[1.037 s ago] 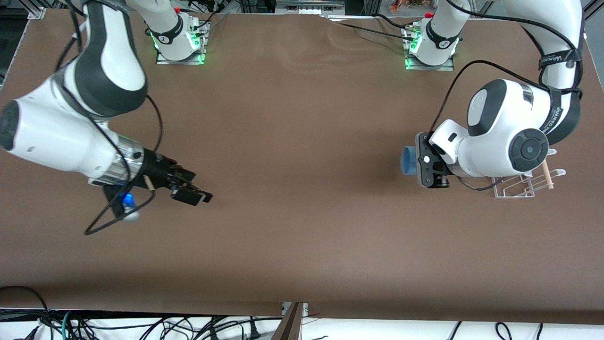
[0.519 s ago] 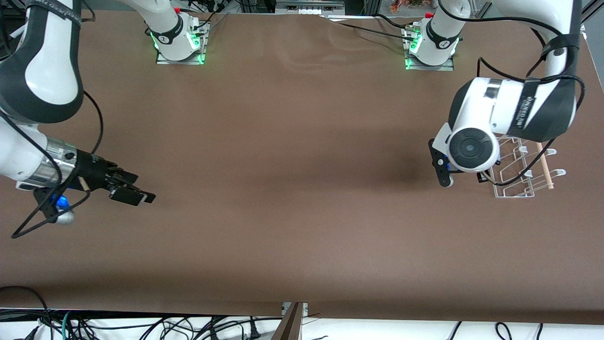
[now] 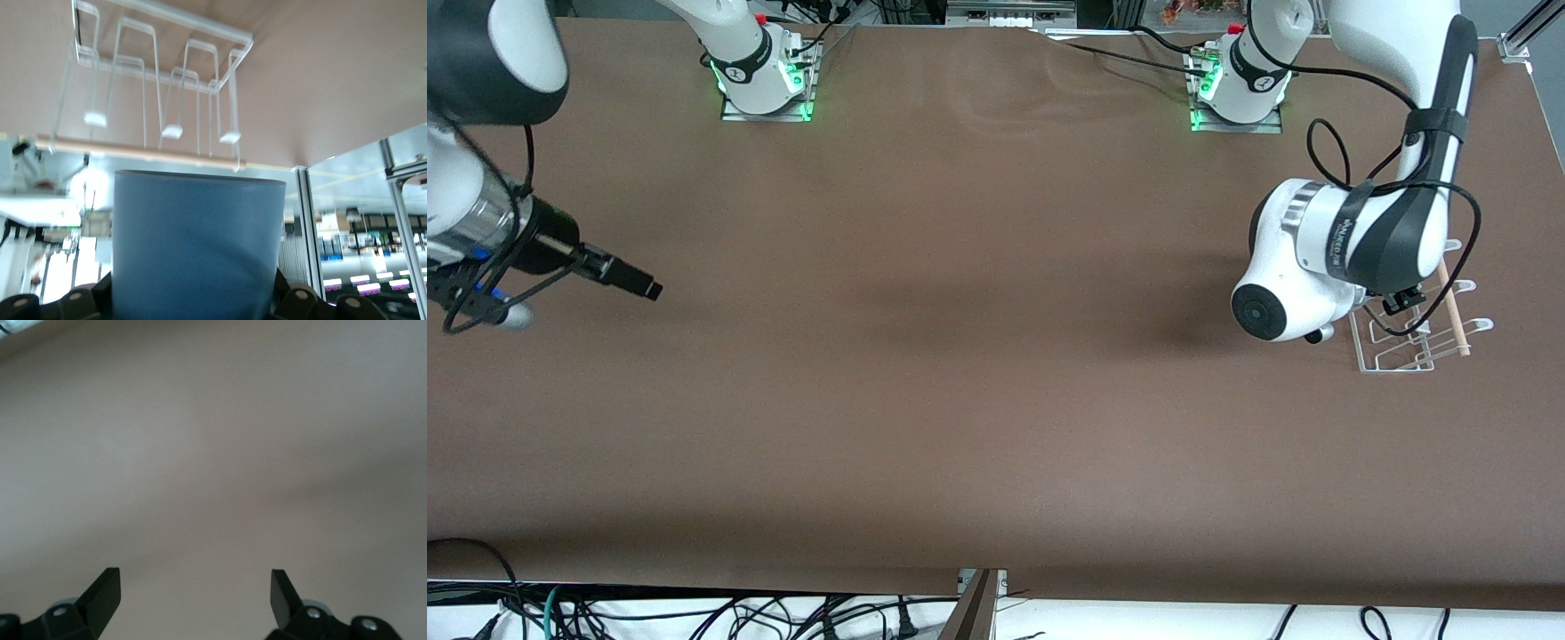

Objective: Transfer cup to left arm and place on rack
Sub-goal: 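Carry the cup with the left gripper onto the wire rack peg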

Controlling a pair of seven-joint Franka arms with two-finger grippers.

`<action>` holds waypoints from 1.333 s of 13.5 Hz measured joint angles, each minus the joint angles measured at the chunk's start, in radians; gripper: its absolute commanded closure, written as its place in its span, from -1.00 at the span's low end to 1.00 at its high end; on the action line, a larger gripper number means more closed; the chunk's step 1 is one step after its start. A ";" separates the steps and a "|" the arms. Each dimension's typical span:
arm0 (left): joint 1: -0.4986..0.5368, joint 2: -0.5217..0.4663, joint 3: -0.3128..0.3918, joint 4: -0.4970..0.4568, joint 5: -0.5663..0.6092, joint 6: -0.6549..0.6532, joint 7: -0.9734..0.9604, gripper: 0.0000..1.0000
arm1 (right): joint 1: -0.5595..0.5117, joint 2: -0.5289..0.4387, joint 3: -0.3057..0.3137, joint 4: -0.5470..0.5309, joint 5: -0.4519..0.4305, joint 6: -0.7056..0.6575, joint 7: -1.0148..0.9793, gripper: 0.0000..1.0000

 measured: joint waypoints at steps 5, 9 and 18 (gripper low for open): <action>0.014 -0.123 0.001 -0.387 0.210 0.159 -0.245 1.00 | -0.187 -0.044 0.177 -0.076 -0.177 0.002 -0.183 -0.98; 0.060 -0.146 0.002 -0.564 0.260 0.260 -0.416 1.00 | -0.279 -0.034 0.192 -0.048 -0.178 -0.011 -0.316 -0.98; 0.087 -0.158 0.002 -0.601 0.329 0.290 -0.452 1.00 | -0.279 -0.032 0.214 -0.048 -0.162 -0.039 -0.355 -0.98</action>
